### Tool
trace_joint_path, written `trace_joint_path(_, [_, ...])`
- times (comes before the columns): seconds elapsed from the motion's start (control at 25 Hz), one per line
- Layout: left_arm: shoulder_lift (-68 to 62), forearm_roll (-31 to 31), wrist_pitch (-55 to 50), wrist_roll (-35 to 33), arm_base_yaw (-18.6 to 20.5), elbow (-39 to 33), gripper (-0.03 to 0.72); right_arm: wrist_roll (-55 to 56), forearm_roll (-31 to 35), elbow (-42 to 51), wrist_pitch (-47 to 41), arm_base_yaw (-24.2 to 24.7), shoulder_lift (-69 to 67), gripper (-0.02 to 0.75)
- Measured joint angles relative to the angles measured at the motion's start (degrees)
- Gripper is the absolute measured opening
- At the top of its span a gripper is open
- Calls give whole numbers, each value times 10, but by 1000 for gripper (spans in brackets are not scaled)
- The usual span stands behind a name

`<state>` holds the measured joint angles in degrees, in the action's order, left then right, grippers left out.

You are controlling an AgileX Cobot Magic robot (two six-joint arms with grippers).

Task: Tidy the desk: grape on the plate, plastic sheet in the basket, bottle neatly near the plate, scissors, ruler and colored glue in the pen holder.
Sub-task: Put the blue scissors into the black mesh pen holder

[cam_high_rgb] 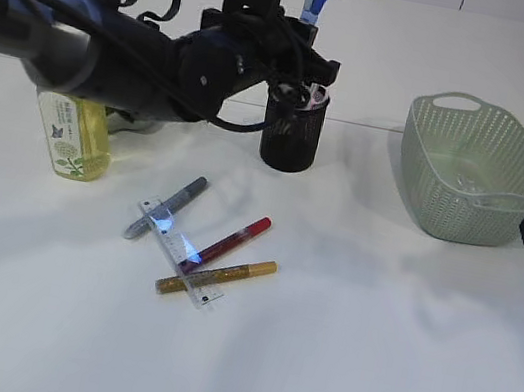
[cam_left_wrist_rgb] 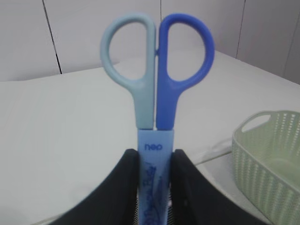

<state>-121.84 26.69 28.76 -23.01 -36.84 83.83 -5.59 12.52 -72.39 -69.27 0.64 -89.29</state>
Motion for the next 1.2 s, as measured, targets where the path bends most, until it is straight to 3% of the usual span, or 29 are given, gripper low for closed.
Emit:
trace_joint_path(0.52, [-88,-17,8,0,10,97,163,-1,-1,0,8,0,-1,471])
trace_joint_path(1.2, [-152,-17,9,13,22,132,163,-1,-2,0,16,0,-2,471])
